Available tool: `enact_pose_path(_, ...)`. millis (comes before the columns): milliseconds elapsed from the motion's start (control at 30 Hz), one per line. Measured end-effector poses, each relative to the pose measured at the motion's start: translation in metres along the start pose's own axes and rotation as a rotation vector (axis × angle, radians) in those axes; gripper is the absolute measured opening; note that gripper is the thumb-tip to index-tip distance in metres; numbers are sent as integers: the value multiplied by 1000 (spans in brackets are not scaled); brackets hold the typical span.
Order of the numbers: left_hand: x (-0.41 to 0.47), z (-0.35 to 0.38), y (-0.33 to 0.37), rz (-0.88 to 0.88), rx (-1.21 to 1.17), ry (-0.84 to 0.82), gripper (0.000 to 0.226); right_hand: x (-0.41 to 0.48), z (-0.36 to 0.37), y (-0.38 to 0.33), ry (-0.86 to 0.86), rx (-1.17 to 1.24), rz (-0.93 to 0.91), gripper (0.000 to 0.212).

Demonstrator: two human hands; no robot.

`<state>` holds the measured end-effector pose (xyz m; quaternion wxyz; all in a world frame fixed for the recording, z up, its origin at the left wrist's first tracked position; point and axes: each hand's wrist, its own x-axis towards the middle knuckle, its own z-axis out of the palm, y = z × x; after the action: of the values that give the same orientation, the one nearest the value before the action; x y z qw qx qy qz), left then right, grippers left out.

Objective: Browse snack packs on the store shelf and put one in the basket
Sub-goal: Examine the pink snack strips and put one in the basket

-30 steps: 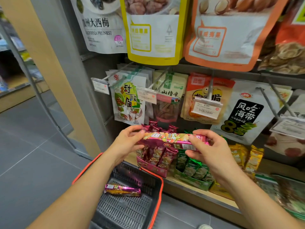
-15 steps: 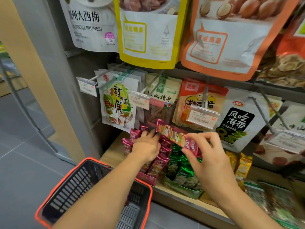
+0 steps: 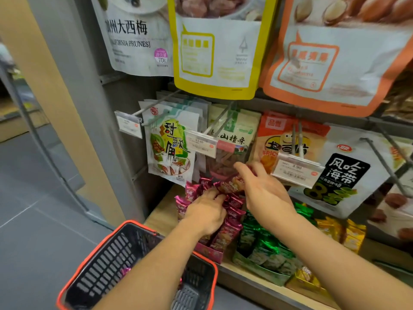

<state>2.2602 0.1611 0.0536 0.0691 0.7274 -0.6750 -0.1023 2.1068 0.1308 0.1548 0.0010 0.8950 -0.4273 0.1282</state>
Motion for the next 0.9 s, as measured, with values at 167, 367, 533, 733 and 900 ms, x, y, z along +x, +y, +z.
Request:
enact_pose_path(167, -3, -1, -2, -18, -55, -36, 53, 29, 9, -9, -55, 87, 102, 58)
enact_pose_path(367, -7, 2, -12, 17, -96, -10, 51, 54, 28, 4, -164, 95, 31, 54)
enact_pose_path(533, -10, 5, -13, 62, -146, 25, 51, 62, 52, 3, -143, 215, 155, 33)
enact_pose_path(733, -9, 8, -13, 69, -201, 63, 55, 56, 96, 6, -303, 73, 133, 35)
enact_pose_path(900, -9, 2, -9, 66, -266, 140, 48, 50, 106, 14, -327, 135, 85, 39)
